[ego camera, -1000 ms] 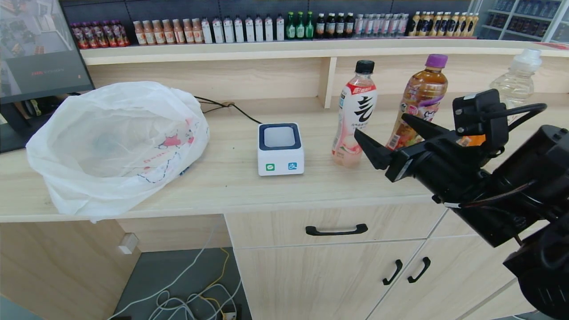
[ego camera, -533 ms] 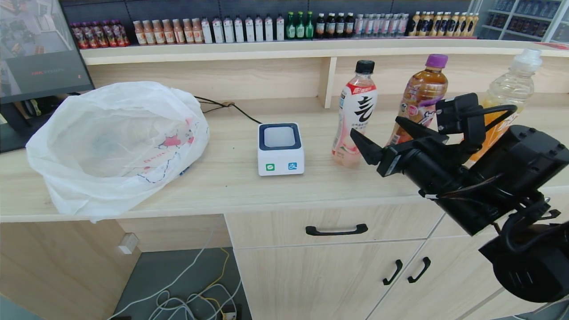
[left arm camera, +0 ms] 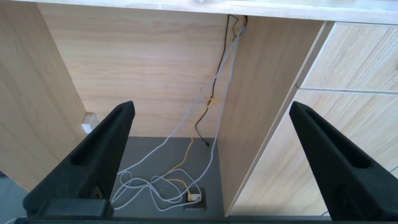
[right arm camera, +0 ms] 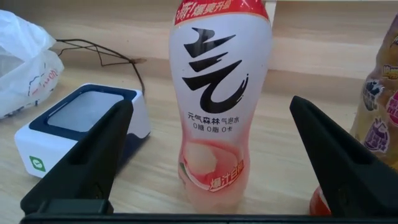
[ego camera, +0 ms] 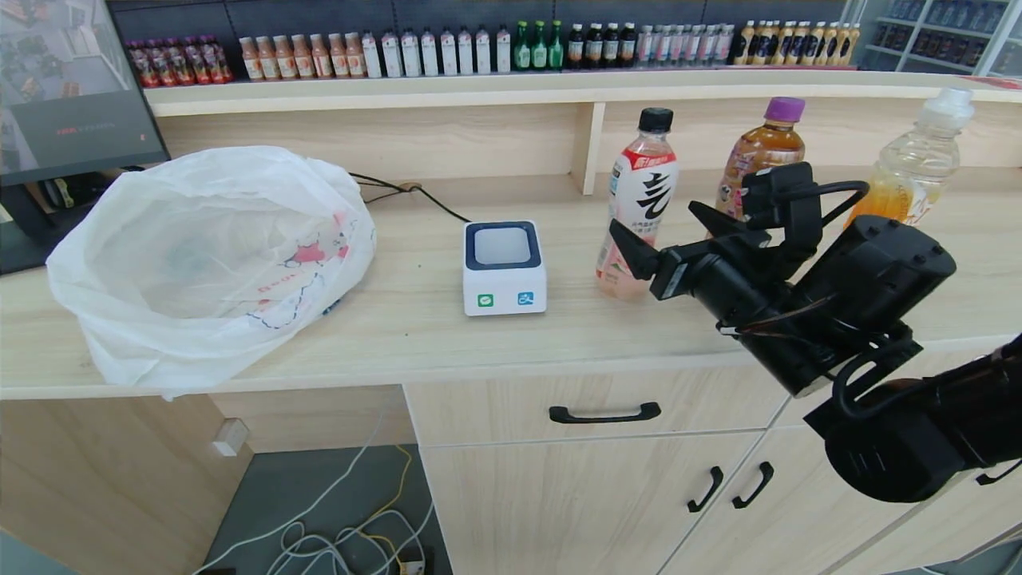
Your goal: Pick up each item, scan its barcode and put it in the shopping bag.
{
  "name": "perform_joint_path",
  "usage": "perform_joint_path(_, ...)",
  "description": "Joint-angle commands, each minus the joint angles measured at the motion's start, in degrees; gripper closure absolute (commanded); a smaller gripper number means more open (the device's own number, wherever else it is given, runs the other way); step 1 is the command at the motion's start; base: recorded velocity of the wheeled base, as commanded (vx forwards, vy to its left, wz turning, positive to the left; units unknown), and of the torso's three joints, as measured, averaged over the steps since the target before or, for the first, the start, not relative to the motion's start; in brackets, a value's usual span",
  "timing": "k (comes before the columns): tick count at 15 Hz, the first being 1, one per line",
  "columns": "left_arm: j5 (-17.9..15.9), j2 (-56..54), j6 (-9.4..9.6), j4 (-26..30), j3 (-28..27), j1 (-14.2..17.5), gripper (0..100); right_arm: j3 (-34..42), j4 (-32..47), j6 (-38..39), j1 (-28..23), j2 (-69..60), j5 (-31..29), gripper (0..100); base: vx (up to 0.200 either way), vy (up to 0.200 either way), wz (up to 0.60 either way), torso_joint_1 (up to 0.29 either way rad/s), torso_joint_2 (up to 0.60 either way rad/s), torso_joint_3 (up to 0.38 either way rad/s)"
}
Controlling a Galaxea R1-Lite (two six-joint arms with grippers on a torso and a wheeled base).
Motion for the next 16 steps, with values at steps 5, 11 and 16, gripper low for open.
perform_joint_path(5, -0.02, -0.02, -0.01, 0.0, 0.0, 0.0, 0, -5.23, 0.03, 0.85, 0.1, 4.65, -0.06, 0, 0.0, 0.0, 0.0, 0.0, 0.0, 0.0)
perform_joint_path(11, 0.06, -0.02, -0.01, 0.0, 0.0, 0.0, 0, -12.17, 0.11, 1.73, -0.16, 9.13, -0.15, 0, 0.0, 0.0, 0.0, 0.0, 0.0, 0.0)
perform_joint_path(16, 0.06, -0.02, -0.01, 0.0, 0.0, 0.0, 0, -14.72, 0.11, 2.43, 0.02, 11.06, -3.58, 0, 0.0, 0.0, 0.0, 0.0, 0.0, 0.0)
